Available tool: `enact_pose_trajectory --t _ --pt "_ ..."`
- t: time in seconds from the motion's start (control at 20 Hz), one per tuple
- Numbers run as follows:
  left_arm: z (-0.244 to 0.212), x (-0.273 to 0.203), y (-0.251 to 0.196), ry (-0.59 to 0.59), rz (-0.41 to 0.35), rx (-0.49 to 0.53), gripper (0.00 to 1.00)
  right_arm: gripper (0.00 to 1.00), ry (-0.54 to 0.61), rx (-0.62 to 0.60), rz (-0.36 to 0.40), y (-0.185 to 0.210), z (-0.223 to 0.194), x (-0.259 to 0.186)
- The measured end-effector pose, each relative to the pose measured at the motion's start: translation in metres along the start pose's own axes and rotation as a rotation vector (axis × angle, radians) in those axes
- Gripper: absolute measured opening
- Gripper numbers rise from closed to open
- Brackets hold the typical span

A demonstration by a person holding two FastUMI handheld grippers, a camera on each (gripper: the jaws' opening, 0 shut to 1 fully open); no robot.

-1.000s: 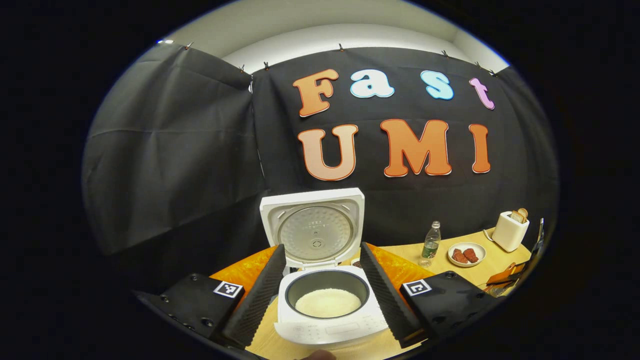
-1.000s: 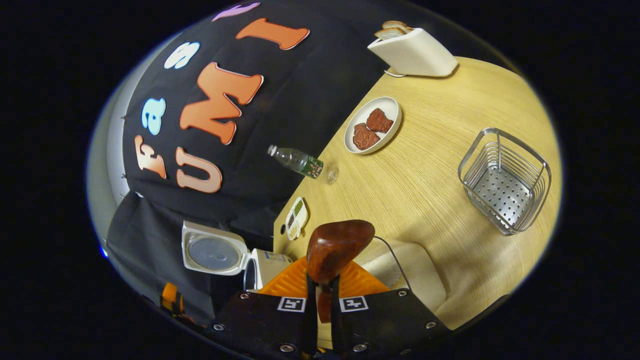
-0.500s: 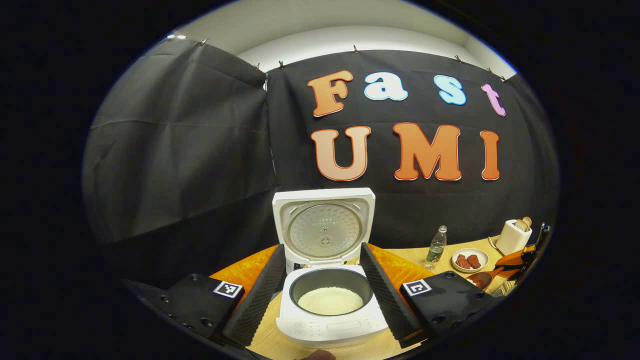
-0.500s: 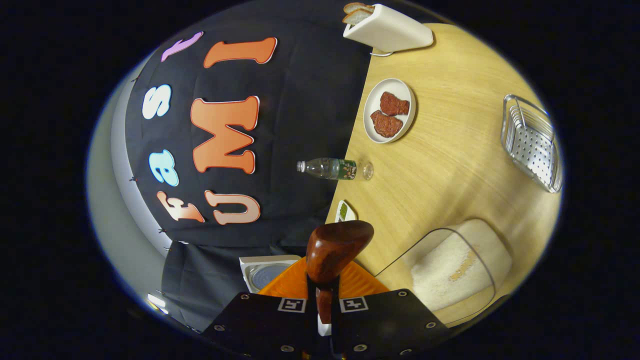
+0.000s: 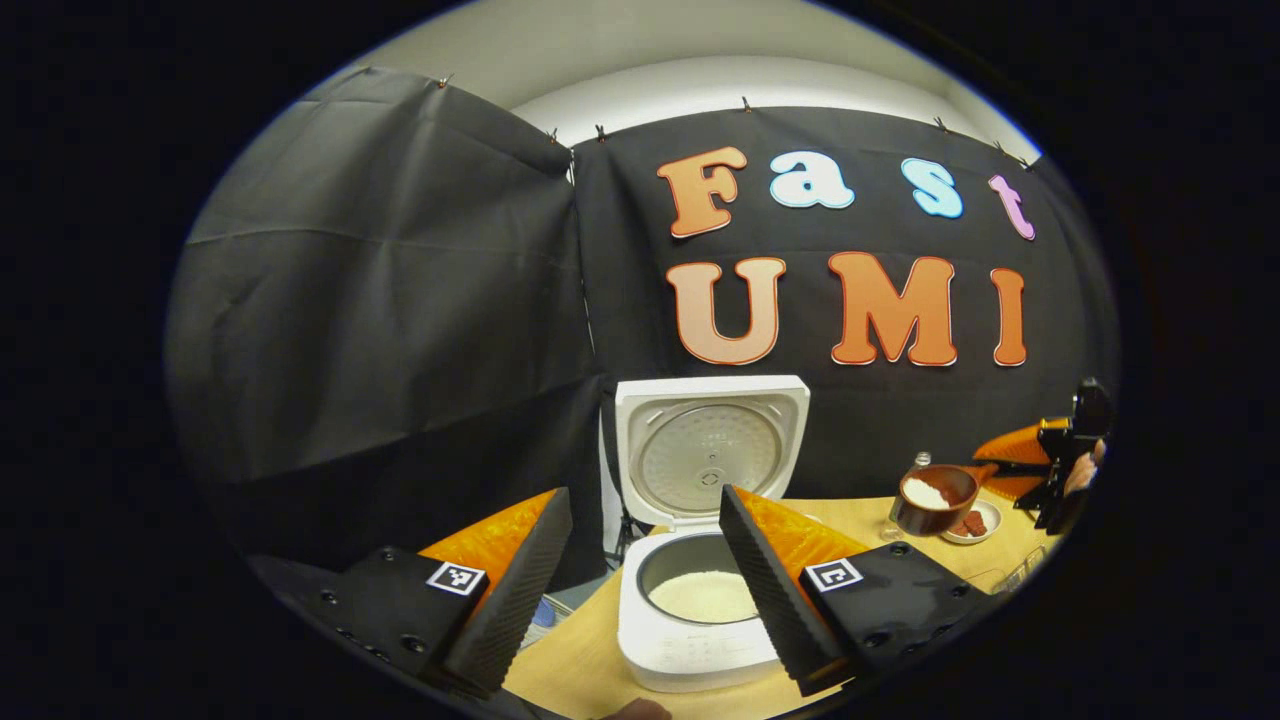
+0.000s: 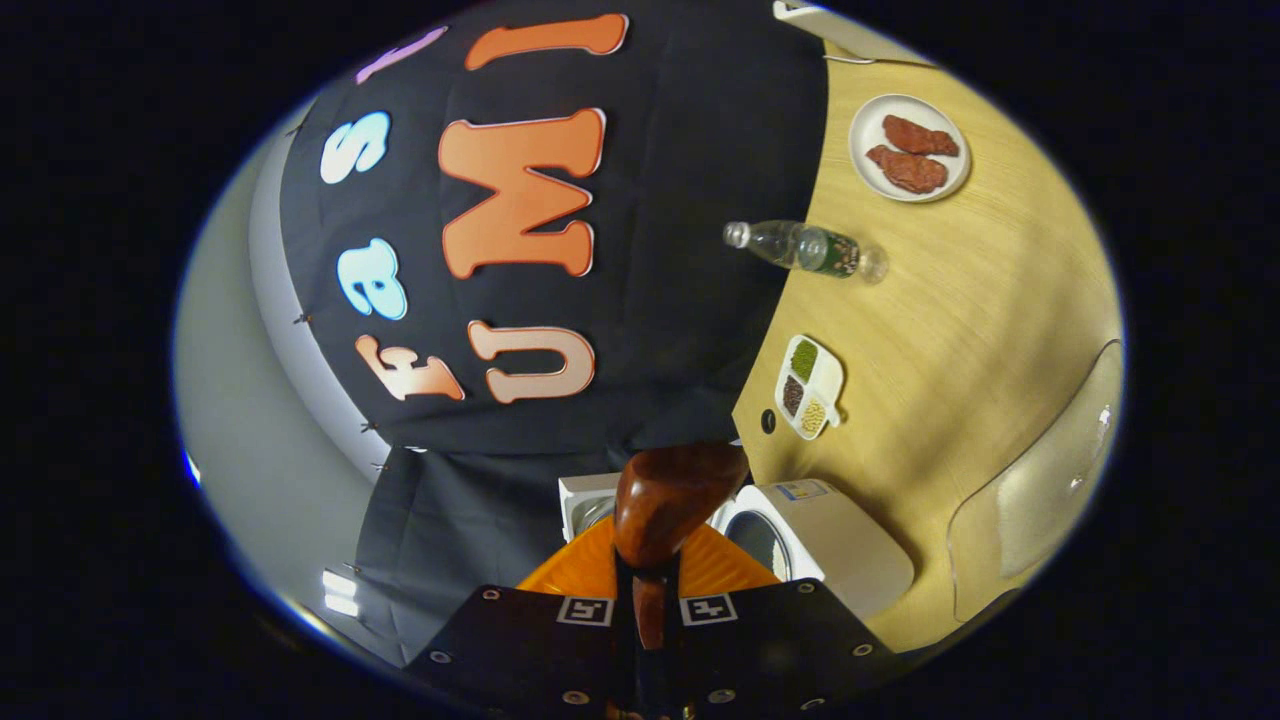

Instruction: Close the left gripper, press the button to open the rice cooker; take a wooden spoon from the chopstick holder with the right hand, scoop a spoonful of rice and pour it into the rice cooker, then put the wooden spoon back into the chopstick holder.

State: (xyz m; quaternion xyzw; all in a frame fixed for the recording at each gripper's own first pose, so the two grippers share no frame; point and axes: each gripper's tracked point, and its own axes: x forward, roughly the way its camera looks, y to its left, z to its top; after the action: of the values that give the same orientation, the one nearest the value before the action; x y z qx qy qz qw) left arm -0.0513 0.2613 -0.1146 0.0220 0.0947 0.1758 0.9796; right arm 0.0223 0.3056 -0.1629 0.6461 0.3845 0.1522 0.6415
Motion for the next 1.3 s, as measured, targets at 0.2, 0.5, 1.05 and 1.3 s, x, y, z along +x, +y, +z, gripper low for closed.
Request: enact_pose_trajectory --t 0.2,0.5,1.05,1.3 --pt "-0.016 0.0 0.038 0.04 0.032 -0.011 1.0 0.1 -0.001 -0.142 -0.022 0.022 -0.027 0.039" --pt "-0.038 -0.001 0.069 0.083 0.041 0.008 0.97 0.1 -0.006 -0.444 -0.104 0.035 -0.058 0.086" --pt "-0.035 0.003 0.08 0.075 0.074 0.012 1.0 0.1 -0.054 -0.9 -0.149 0.066 -0.086 0.129" --pt "-0.039 0.004 0.083 0.082 0.084 0.018 1.0 0.1 -0.074 -1.011 -0.144 0.073 -0.091 0.135"
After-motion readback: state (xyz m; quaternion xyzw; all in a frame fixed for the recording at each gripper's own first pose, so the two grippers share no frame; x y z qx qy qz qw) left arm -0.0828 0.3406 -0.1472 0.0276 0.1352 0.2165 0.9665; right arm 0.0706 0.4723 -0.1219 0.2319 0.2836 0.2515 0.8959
